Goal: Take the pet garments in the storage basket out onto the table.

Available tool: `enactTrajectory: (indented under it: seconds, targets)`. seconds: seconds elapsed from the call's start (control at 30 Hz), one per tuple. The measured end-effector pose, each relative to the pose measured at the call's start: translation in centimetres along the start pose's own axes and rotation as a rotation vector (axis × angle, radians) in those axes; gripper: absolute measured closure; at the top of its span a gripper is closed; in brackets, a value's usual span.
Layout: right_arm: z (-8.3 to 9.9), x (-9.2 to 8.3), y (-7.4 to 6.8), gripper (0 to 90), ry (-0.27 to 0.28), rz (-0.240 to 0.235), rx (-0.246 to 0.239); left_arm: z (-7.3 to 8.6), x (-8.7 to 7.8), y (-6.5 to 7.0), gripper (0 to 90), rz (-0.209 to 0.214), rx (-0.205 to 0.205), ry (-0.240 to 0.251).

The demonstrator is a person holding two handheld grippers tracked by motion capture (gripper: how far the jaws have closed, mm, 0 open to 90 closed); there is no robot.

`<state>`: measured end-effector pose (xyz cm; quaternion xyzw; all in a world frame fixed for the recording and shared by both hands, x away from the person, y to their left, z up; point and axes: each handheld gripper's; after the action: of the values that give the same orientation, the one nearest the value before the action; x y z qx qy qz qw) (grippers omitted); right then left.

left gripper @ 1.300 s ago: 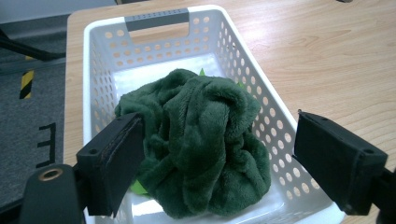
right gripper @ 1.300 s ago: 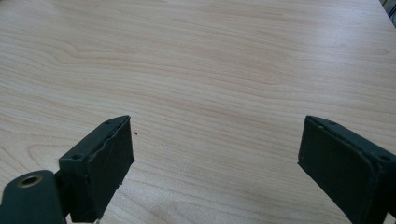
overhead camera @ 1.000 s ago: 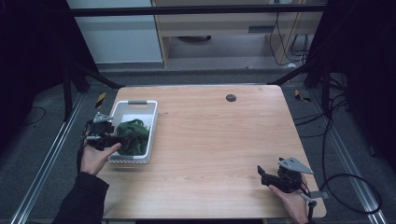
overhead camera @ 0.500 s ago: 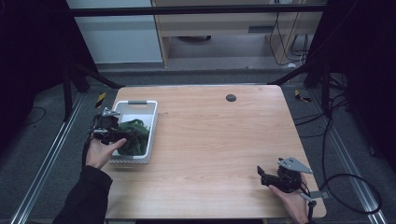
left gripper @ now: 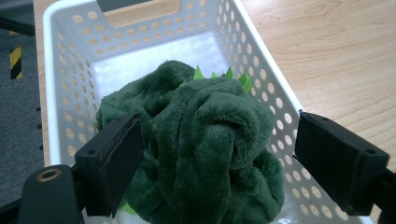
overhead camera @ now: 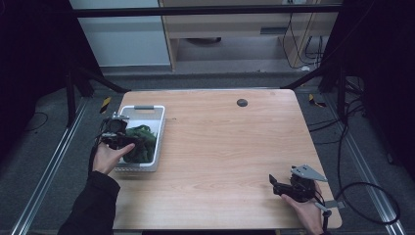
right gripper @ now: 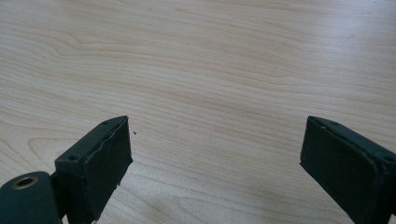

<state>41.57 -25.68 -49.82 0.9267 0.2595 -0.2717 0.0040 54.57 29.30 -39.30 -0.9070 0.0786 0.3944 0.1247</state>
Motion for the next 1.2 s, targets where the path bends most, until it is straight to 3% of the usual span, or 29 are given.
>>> enactTrajectory:
  seconds: [0.73,0.97,1.2]
  targets:
    - [0.1,0.2,0.1,7.7,-0.015,-0.006,0.007,0.2,2.8,0.7,19.1,-0.022,0.034,-0.101]
    - [0.1,0.2,0.1,7.6,-0.017,-0.008,0.009,0.1,3.3,1.0,32.7,-0.028,0.035,-0.127]
    - [0.1,0.2,0.1,7.5,-0.017,-0.008,0.009,0.3,3.6,1.0,53.7,-0.01,0.04,-0.168]
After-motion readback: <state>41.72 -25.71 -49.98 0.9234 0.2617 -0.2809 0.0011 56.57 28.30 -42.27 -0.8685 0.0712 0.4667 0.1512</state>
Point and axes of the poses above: each handheld gripper's, and its own axes: x roughly forward along the jaws, z roughly out of its underside, y roughly to its right, and after that the axes turned 12 degrees about -z, right-handed
